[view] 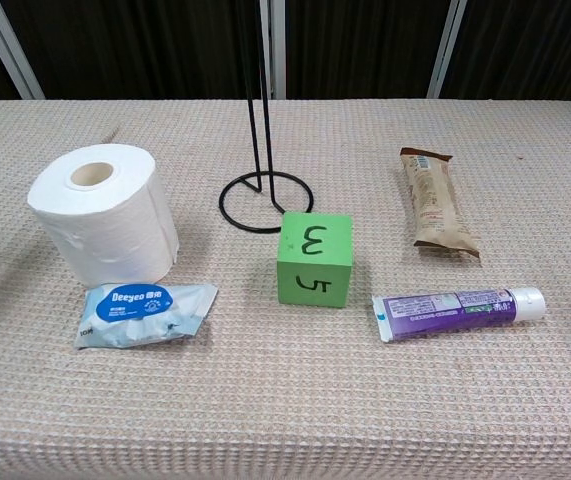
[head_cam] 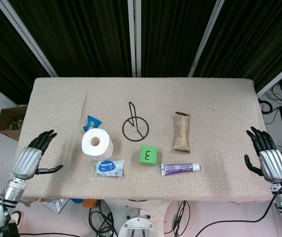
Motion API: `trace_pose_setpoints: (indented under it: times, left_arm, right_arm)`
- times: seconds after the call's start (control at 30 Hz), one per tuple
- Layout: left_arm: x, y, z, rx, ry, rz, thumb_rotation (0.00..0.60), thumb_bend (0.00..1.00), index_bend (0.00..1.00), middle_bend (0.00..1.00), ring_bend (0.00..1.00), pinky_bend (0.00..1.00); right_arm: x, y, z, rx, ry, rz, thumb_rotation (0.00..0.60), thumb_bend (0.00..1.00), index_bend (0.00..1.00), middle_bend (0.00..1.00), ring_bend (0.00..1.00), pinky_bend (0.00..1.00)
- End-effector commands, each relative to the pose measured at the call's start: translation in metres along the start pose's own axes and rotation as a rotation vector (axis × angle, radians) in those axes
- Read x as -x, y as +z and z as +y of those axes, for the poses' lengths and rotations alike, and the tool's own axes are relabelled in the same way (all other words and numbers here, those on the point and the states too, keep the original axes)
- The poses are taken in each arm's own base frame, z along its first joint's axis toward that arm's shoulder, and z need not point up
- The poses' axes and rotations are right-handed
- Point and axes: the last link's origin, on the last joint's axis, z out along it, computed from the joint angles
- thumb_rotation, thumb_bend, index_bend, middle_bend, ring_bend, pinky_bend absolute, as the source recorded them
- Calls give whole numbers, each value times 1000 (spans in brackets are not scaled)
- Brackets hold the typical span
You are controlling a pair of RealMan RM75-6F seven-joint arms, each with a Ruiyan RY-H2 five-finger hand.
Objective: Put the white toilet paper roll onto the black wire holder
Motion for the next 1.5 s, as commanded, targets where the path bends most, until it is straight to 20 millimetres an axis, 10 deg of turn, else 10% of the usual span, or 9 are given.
trace_pose_setpoints:
  times: [0.03, 0.67, 1.5]
  left_arm:
    - [28, 6, 3, 15, -34, 24, 119, 0, 0, 0, 6, 166]
    - [75, 66, 24, 93, -144, 51, 127, 0, 0, 0, 0, 154]
    - [102, 101, 56, 155, -210, 35, 327, 0, 0, 0, 6, 154]
  right_arm:
    - [3, -9, 6, 24, 17, -4, 600, 429, 0, 0, 0, 0]
    - [5, -15, 14, 57, 36, 2, 600, 431, 0, 0, 0, 0]
    - [14, -21, 24, 90, 38, -30, 600, 439, 0, 0, 0, 0]
